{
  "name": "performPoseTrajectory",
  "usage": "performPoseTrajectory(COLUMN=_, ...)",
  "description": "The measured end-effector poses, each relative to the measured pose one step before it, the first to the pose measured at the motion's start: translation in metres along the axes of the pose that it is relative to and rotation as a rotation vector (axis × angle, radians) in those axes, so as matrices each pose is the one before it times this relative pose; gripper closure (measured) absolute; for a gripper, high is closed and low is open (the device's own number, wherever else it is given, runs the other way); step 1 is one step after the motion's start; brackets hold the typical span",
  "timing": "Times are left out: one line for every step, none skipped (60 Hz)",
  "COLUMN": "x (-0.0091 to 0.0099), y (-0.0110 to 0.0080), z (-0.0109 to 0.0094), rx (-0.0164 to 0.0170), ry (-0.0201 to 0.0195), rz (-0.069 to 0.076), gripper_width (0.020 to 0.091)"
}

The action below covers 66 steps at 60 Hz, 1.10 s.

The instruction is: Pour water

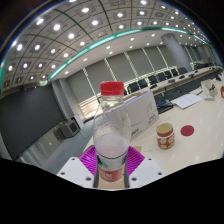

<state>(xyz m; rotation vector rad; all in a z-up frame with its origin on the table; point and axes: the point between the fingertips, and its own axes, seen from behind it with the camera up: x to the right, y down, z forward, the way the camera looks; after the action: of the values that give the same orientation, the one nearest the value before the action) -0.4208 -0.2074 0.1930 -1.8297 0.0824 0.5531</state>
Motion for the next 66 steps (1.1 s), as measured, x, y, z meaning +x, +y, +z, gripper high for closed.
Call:
performPoseTrajectory(x=-0.00379, y=-0.00757, z=0.00422, rx=0.0076, ry=-0.01915, rz=0.0407, gripper_width=0.076)
performPoseTrajectory(x=-0.00367, y=-0.00741, z=0.00449, rx=0.00712, ry=-0.019, rz=0.0412, gripper_width=0.0761)
performPoseTrajectory(x=-0.00271, y=-0.00704, z=0.00482, rx=0.00695, ry=-0.01698, rz=0.0423, gripper_width=0.0761)
performPoseTrajectory(x=-0.00191, y=-0.00659, z=0.00537, rx=0.00662, ry=-0.01434, rz=0.0419, gripper_width=0.0761)
performPoseTrajectory(x=-0.00184, y=-0.0062, z=0.00556, rx=0.00504, ry=-0.01393, rz=0.041, gripper_width=0.0761)
performPoseTrajectory(x=-0.00189, y=-0.0054, z=0.00529, rx=0.00287, ry=-0.0155, rz=0.0407, gripper_width=0.0762)
performPoseTrajectory(x=-0.00575, y=-0.00949, z=0.00575, rx=0.0016, ry=-0.01211, rz=0.0426, gripper_width=0.0762)
performPoseTrajectory(x=0.00095, y=-0.00333, z=0.00539, rx=0.00494, ry=-0.01777, rz=0.0424, gripper_width=0.0762)
performPoseTrajectory(x=-0.00124, y=-0.00565, z=0.00476, rx=0.00413, ry=-0.0151, rz=0.0452, gripper_width=0.0763)
performPoseTrajectory(x=-0.00055, y=-0.00492, z=0.00484, rx=0.00279, ry=-0.01462, rz=0.0487, gripper_width=0.076)
performPoseTrajectory(x=-0.00012, y=-0.00392, z=0.00491, rx=0.00009, ry=-0.01564, rz=0.0533, gripper_width=0.076)
performPoseTrajectory(x=0.00025, y=-0.0037, z=0.00511, rx=-0.00241, ry=-0.01671, rz=0.0561, gripper_width=0.0761)
performPoseTrajectory(x=0.00096, y=-0.00373, z=0.00552, rx=-0.0028, ry=-0.01564, rz=0.0573, gripper_width=0.0762)
performPoseTrajectory(x=0.00169, y=-0.00382, z=0.00529, rx=-0.00147, ry=-0.01294, rz=0.0588, gripper_width=0.0762)
performPoseTrajectory(x=0.0019, y=-0.00424, z=0.00439, rx=0.00082, ry=-0.01008, rz=0.0609, gripper_width=0.0763)
performPoseTrajectory(x=0.00244, y=-0.00432, z=0.00458, rx=0.00245, ry=-0.00863, rz=0.0602, gripper_width=0.0763)
performPoseTrajectory(x=0.00213, y=-0.00447, z=0.004, rx=0.002, ry=-0.00965, rz=0.0561, gripper_width=0.0763)
performPoseTrajectory(x=-0.00196, y=-0.00285, z=0.00289, rx=0.00066, ry=-0.00735, rz=0.0461, gripper_width=0.0761)
performPoseTrajectory(x=0.00453, y=-0.00288, z=0.00764, rx=0.00285, ry=-0.00653, rz=0.0442, gripper_width=0.0762)
performPoseTrajectory(x=0.00324, y=-0.00466, z=0.004, rx=0.00075, ry=-0.00626, rz=0.0451, gripper_width=0.0763)
performPoseTrajectory(x=0.00301, y=-0.00482, z=0.00339, rx=0.00275, ry=-0.00447, rz=0.0436, gripper_width=0.0764)
performPoseTrajectory(x=0.00247, y=-0.00471, z=0.0027, rx=0.00431, ry=-0.00447, rz=0.0407, gripper_width=0.0764)
performPoseTrajectory(x=0.0027, y=-0.00392, z=0.00264, rx=0.00293, ry=-0.00531, rz=0.0368, gripper_width=0.0764)
performPoseTrajectory(x=0.00262, y=-0.00334, z=0.00252, rx=0.00143, ry=-0.00636, rz=0.0343, gripper_width=0.0764)
performPoseTrajectory(x=0.00195, y=-0.00273, z=0.00237, rx=-0.00019, ry=-0.00655, rz=0.0349, gripper_width=0.0763)
performPoseTrajectory(x=0.00253, y=-0.00283, z=0.00254, rx=-0.00068, ry=-0.00649, rz=0.0375, gripper_width=0.0763)
performPoseTrajectory(x=-0.00088, y=-0.0034, z=-0.00242, rx=-0.00297, ry=-0.00473, rz=0.0398, gripper_width=0.0762)
performPoseTrajectory(x=0.00196, y=-0.00161, z=0.00301, rx=-0.00226, ry=-0.00586, rz=0.0354, gripper_width=0.0762)
performPoseTrajectory(x=0.00462, y=-0.00134, z=0.00657, rx=-0.00293, ry=-0.00404, rz=0.0332, gripper_width=0.0763)
performPoseTrajectory(x=0.00214, y=-0.0011, z=0.00196, rx=-0.00492, ry=-0.00567, rz=0.034, gripper_width=0.0763)
performPoseTrajectory(x=0.00179, y=-0.00194, z=0.00186, rx=-0.00274, ry=-0.00486, rz=0.0358, gripper_width=0.0763)
performPoseTrajectory(x=0.00188, y=-0.00181, z=0.00218, rx=-0.00109, ry=-0.00468, rz=0.0375, gripper_width=0.0764)
performPoseTrajectory(x=0.00201, y=-0.00196, z=0.00153, rx=0.00003, ry=-0.00547, rz=0.0375, gripper_width=0.0765)
performPoseTrajectory(x=0.00152, y=-0.00212, z=0.0016, rx=-0.00017, ry=-0.00706, rz=0.0368, gripper_width=0.0763)
performPoseTrajectory(x=0.00105, y=-0.00249, z=0.00108, rx=0.00166, ry=-0.00832, rz=0.0353, gripper_width=0.0763)
performPoseTrajectory(x=0.00151, y=-0.00334, z=0.00111, rx=0.00358, ry=-0.00741, rz=0.0331, gripper_width=0.0764)
performPoseTrajectory(x=0.00176, y=-0.00309, z=0.00072, rx=0.0046, ry=-0.00409, rz=0.0308, gripper_width=0.0764)
performPoseTrajectory(x=-0.00197, y=-0.00256, z=-0.00438, rx=0.00251, ry=0.00047, rz=0.0257, gripper_width=0.0762)
performPoseTrajectory(x=0.00437, y=-0.00351, z=0.00453, rx=0.00475, ry=-0.00387, rz=0.0191, gripper_width=0.0762)
performPoseTrajectory(x=-0.00096, y=-0.00094, z=0.00094, rx=0.00102, ry=0.00237, rz=0.016, gripper_width=0.0763)
performPoseTrajectory(x=0.00159, y=-0.0018, z=0.00068, rx=0.00206, ry=-0.00067, rz=0.0123, gripper_width=0.0764)
performPoseTrajectory(x=0.00157, y=-0.00146, z=0.00036, rx=0.00082, ry=0.00188, rz=0.0071, gripper_width=0.0765)
performPoseTrajectory(x=0.00148, y=-0.00081, z=0.00055, rx=-0.00096, ry=0.00374, rz=0.0021, gripper_width=0.0764)
performPoseTrajectory(x=0.00122, y=-0.00009, z=0.00046, rx=-0.00268, ry=0.00351, rz=-0.0017, gripper_width=0.0764)
performPoseTrajectory(x=0.00084, y=0.0004, z=0.00038, rx=-0.00401, ry=0.00293, rz=-0.0025, gripper_width=0.0765)
performPoseTrajectory(x=0.0006, y=0.00043, z=0.00038, rx=-0.00352, ry=0.00356, rz=-0.0022, gripper_width=0.0764)
performPoseTrajectory(x=0.00001, y=0.00029, z=0.00031, rx=-0.00204, ry=0.00322, rz=-0.0025, gripper_width=0.0762)
performPoseTrajectory(x=-0.0012, y=0.00056, z=-0.00328, rx=-0.00138, ry=0.00278, rz=0.0011, gripper_width=0.0764)
performPoseTrajectory(x=0.00124, y=0.00002, z=0.00257, rx=-0.00211, ry=0.00453, rz=-0.0048, gripper_width=0.0763)
performPoseTrajectory(x=0.00046, y=0.00031, z=0.00097, rx=-0.00272, ry=0.00372, rz=-0.0035, gripper_width=0.0764)
performPoseTrajectory(x=-0.00097, y=0.00098, z=-0.00021, rx=-0.00222, ry=0.00583, rz=-0.0051, gripper_width=0.0765)
performPoseTrajectory(x=0.00054, y=0.00004, z=0.00053, rx=-0.00187, ry=0.00701, rz=-0.0115, gripper_width=0.0765)
performPoseTrajectory(x=0.00119, y=0.00022, z=0.00038, rx=-0.00262, ry=0.01048, rz=-0.0194, gripper_width=0.0762)
performPoseTrajectory(x=0.00092, y=0.0007, z=0.00001, rx=-0.00347, ry=0.01331, rz=-0.0276, gripper_width=0.0763)
performPoseTrajectory(x=0.00085, y=0.00039, z=-0.00034, rx=-0.00348, ry=0.01371, rz=-0.0342, gripper_width=0.0763)
performPoseTrajectory(x=0.00137, y=-0.00052, z=-0.00107, rx=-0.00389, ry=0.00982, rz=-0.0394, gripper_width=0.0762)
performPoseTrajectory(x=-0.00217, y=0.0019, z=-0.00494, rx=-0.00413, ry=0.0113, rz=-0.0378, gripper_width=0.0764)
performPoseTrajectory(x=0.00102, y=-0.00025, z=0.00226, rx=-0.00263, ry=0.02024, rz=-0.0565, gripper_width=0.0762)
performPoseTrajectory(x=-0.00201, y=0.00115, z=0.00035, rx=-0.00305, ry=0.01555, rz=-0.0491, gripper_width=0.0761)
performPoseTrajectory(x=-0.00138, y=-0.00022, z=-0.00067, rx=-0.00317, ry=0.01401, rz=-0.0545, gripper_width=0.0762)
performPoseTrajectory(x=-0.00157, y=-0.00081, z=-0.00131, rx=-0.00266, ry=0.0136, rz=-0.0575, gripper_width=0.076)
performPoseTrajectory(x=-0.00163, y=-0.00156, z=-0.00123, rx=-0.00059, ry=0.01426, rz=-0.0618, gripper_width=0.0761)
performPoseTrajectory(x=-0.00161, y=-0.00259, z=-0.00122, rx=0.00164, ry=0.01402, rz=-0.0637, gripper_width=0.076)
performPoseTrajectory(x=-0.00207, y=-0.00345, z=-0.00161, rx=0.00351, ry=0.01274, rz=-0.0632, gripper_width=0.0761)
performPoseTrajectory(x=-0.00253, y=-0.00432, z=-0.00192, rx=0.00488, ry=0.0102, rz=-0.0612, gripper_width=0.0761)
performPoseTrajectory(x=-0.00341, y=-0.00627, z=-0.00676, rx=0.00489, ry=0.00326, rz=-0.0573, gripper_width=0.0763)
